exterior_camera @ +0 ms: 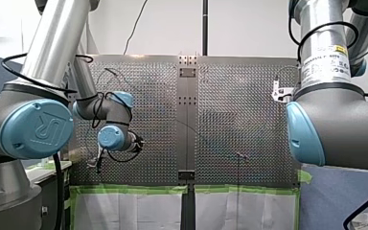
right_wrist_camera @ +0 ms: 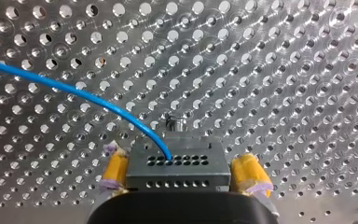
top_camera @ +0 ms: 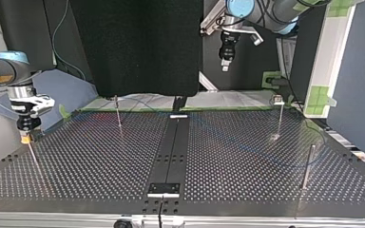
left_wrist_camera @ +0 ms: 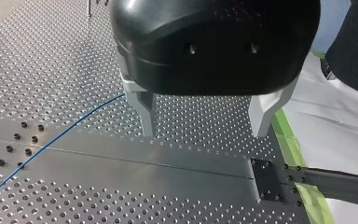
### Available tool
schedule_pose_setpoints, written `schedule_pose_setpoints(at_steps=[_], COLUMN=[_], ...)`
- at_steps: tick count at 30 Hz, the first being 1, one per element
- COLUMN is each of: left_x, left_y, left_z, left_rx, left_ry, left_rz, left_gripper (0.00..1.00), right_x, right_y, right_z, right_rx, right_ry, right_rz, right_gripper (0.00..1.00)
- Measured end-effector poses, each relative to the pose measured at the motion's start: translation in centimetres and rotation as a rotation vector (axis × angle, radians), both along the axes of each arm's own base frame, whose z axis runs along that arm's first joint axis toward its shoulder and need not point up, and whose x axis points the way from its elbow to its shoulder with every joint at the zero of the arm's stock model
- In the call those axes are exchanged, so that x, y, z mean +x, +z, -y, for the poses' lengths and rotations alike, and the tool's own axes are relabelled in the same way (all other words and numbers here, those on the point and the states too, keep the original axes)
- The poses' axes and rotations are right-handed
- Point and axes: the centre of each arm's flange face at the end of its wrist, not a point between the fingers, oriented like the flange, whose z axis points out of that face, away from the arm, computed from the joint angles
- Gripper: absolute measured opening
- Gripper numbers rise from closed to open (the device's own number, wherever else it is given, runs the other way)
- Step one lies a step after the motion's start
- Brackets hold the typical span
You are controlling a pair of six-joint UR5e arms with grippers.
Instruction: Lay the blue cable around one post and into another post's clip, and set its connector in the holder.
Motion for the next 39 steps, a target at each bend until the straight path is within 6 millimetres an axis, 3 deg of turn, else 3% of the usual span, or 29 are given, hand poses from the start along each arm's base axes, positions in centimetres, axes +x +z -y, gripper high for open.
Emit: schedule_pose_setpoints(at_steps=[39], left_x=[-0.06], left_y=[-0.04], left_z=[-0.03], left_rx=[0.002], left_ry=[0.0], left_rz=[-0.005], left_gripper=[0.98], right_x=[0.06], right_y=[-0.1], right_z=[-0.16], right_rx=[0.015], right_ry=[-0.006], right_rz=[0.002], right_gripper=[1.0])
